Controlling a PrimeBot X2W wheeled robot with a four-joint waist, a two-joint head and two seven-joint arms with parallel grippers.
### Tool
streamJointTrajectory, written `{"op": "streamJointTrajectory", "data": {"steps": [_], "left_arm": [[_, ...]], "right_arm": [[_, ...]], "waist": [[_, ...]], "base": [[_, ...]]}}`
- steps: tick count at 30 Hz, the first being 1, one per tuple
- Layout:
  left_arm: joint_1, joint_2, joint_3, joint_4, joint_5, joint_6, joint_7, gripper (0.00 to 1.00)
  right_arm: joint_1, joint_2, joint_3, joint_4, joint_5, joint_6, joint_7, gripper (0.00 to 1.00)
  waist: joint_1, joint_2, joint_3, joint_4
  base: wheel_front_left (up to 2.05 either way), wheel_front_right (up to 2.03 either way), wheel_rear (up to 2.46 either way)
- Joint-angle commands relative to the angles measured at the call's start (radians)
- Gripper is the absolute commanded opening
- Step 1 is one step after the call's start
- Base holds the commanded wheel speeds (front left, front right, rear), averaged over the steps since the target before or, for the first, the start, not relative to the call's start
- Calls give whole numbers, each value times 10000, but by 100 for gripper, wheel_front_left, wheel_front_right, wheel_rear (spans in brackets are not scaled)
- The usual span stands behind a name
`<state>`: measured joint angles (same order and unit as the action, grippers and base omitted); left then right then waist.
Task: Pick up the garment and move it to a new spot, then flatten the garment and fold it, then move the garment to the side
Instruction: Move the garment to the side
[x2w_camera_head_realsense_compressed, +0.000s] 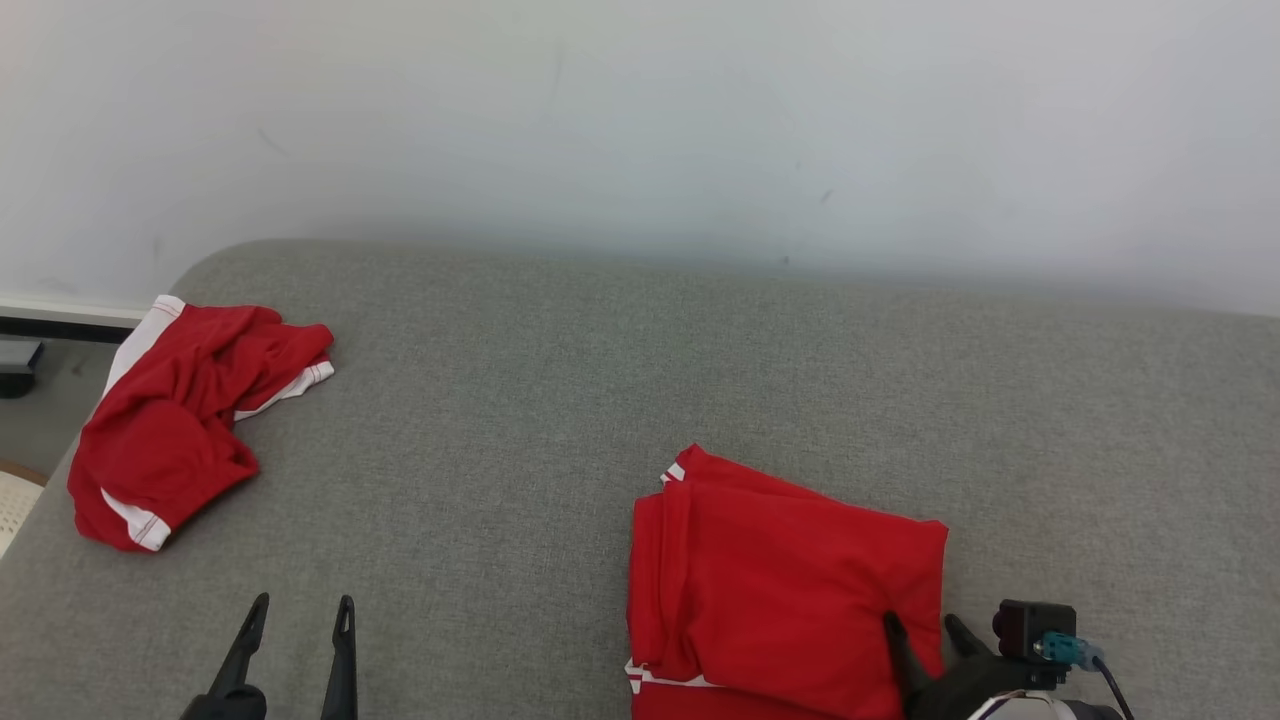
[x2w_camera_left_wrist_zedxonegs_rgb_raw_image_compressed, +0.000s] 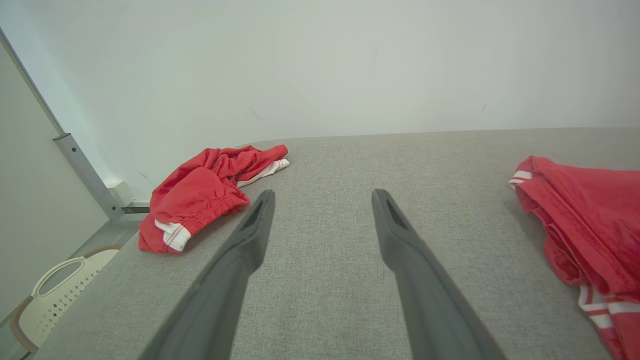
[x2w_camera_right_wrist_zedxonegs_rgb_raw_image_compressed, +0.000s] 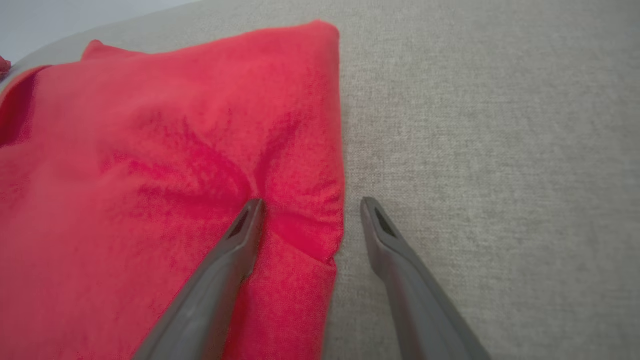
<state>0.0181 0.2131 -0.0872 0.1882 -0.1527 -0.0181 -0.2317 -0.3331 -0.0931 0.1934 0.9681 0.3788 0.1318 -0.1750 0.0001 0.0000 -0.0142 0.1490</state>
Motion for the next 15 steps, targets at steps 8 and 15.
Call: {"op": "streamJointTrajectory", "data": {"steps": [8,15], "left_arm": [[-111,-9,21,159,-175,58,-140,100],[-392,-129,-53,74,-271,47,-233,100]], "right_arm": [[-795,-234,1359,733,1095,-8,-352,0],[-2216,-1606,2287,550,1036,-13,-609,0]], "waist": [[-1,0,134,-302],[-1,0,775,-1095]], "base": [[0,0,0],[0,0,0]]}}
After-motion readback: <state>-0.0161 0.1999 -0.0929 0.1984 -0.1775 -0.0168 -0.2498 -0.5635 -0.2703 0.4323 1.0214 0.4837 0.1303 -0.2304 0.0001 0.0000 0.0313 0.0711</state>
